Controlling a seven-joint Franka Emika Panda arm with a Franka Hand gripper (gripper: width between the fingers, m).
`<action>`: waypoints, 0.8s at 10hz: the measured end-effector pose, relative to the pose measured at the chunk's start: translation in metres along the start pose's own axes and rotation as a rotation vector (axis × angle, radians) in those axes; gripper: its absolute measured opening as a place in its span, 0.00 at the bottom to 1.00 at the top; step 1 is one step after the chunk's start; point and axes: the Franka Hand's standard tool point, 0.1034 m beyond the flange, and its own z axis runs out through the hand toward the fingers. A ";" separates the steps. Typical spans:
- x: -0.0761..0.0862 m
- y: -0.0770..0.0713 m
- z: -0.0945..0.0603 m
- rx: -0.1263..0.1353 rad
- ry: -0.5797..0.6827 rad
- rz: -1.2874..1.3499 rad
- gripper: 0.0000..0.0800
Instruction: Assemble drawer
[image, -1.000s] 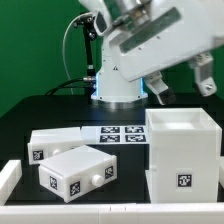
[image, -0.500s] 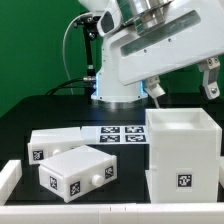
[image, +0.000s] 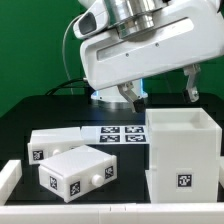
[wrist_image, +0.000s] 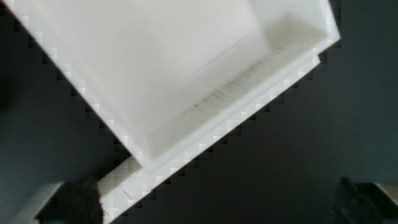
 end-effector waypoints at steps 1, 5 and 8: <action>0.000 0.000 0.000 0.000 0.000 0.000 0.81; -0.006 0.020 0.003 -0.050 -0.053 -0.350 0.81; -0.018 0.033 0.009 -0.083 -0.057 -0.442 0.81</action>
Offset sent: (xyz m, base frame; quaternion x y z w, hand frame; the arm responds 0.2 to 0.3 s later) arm -0.0256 -0.0268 -0.0163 -0.0536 -0.0732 -0.3156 0.9445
